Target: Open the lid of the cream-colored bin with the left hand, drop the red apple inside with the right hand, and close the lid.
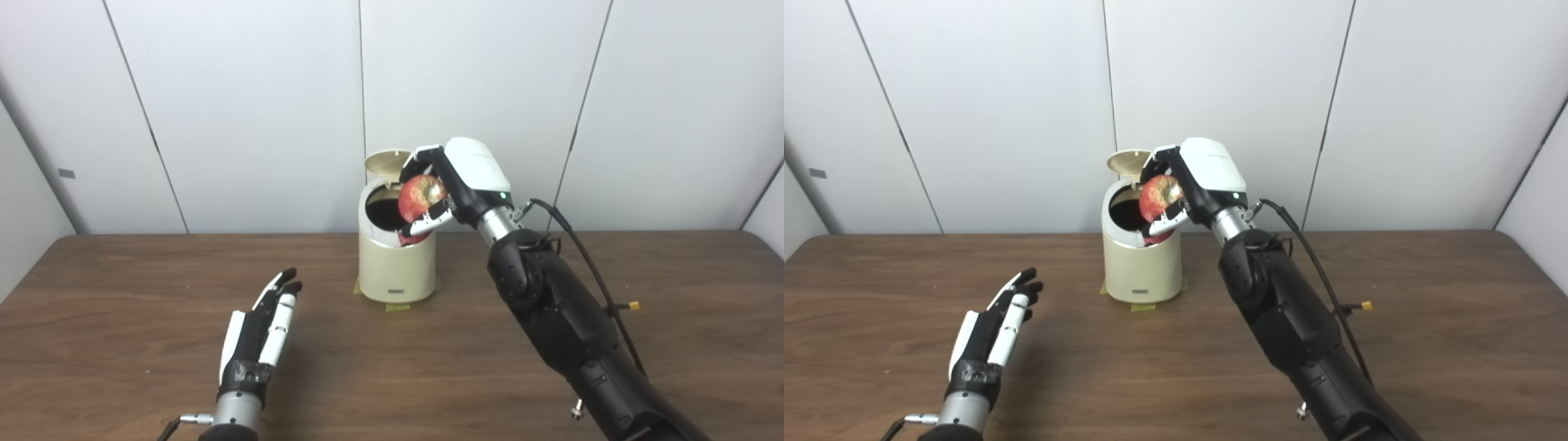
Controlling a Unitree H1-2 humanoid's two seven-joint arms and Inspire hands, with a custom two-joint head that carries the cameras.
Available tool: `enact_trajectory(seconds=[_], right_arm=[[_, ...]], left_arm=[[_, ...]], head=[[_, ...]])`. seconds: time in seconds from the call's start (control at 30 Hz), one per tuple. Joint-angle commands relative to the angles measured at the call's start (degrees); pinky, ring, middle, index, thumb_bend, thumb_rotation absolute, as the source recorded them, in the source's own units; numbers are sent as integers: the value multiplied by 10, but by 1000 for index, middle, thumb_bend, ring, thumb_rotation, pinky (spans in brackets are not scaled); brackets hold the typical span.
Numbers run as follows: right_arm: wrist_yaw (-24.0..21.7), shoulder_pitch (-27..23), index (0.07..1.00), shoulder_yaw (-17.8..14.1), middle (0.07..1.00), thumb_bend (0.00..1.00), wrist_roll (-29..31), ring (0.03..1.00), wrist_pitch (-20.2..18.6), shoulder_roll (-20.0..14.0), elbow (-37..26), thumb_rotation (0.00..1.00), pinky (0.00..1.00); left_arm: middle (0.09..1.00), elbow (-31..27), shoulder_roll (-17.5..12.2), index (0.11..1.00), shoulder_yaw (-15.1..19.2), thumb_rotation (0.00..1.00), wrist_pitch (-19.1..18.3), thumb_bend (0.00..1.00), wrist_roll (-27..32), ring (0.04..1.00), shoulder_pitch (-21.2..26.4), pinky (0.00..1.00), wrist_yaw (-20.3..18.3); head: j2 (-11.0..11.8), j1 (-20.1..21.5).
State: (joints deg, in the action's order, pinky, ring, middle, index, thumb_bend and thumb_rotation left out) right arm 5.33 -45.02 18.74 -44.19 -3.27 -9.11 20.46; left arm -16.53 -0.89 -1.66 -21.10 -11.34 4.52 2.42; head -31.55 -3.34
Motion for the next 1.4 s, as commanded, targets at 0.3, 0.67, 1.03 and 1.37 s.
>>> enact_trajectory(seconds=[0.3, 0.67, 1.03, 1.37], right_arm=[[38, -57, 508, 2, 506, 496, 0, 397, 25, 11, 25, 0, 314], [69, -73, 512, -2, 509, 496, 6, 391, 48, 5, 74, 0, 314], [72, -80, 519, 2, 552, 503, -8, 436, 37, -8, 89, 0, 362], [52, -83, 802, 12, 936, 895, -21, 962, 11, -10, 84, 142, 854]], left_arm=[[887, -4, 7, 942, -1, 898, 27, 403, -10, 912, 18, 898, 12], [885, 6, 20, 942, -3, 886, 28, 401, -5, 911, 21, 926, 14], [885, 32, 32, 943, -11, 868, 50, 420, -9, 912, 27, 885, 18], [884, 37, 33, 938, -20, 913, 47, 410, -22, 930, 29, 933, 26]], head=[[2, 1], [5, 9], [7, 5], [3, 3]])
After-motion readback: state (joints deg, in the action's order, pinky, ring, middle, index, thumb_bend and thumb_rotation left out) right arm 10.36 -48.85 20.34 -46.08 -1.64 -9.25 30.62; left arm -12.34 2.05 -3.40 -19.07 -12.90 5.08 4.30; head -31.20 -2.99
